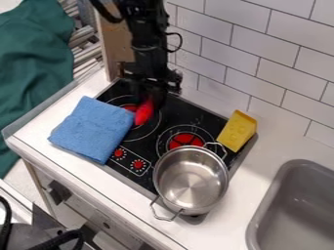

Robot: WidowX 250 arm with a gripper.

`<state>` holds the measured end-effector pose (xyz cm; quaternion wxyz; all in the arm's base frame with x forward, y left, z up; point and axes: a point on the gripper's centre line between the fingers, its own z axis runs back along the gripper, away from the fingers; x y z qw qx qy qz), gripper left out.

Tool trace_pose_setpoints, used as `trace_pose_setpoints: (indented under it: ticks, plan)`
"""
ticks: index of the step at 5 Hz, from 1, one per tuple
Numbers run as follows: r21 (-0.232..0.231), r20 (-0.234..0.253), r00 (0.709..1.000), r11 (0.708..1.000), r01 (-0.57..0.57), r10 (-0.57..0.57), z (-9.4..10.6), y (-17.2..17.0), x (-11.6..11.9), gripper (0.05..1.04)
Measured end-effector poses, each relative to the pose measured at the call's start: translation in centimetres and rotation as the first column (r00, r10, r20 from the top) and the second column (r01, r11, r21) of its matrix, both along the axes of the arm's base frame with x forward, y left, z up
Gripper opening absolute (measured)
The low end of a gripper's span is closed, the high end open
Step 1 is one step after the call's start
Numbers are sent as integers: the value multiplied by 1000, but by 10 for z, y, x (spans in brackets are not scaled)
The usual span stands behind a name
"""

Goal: Move the spoon and put it between the burners

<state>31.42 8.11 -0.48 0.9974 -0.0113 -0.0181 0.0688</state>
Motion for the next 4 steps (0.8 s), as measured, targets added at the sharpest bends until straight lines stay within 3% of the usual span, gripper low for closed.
trace_pose_setpoints:
  ticks: [1, 2, 3, 4]
  plan:
    - [-3, -19, 1000, 1000, -2, 2, -7, -5, 1, 421]
    - [-28, -45, 999, 1000, 6, -7, -19, -9, 2, 734]
    - [-29, -57, 998, 1000, 4, -5, -19, -9, 0, 993]
    - [-24, -35, 999, 1000, -3, 3, -7, -10, -4, 1011]
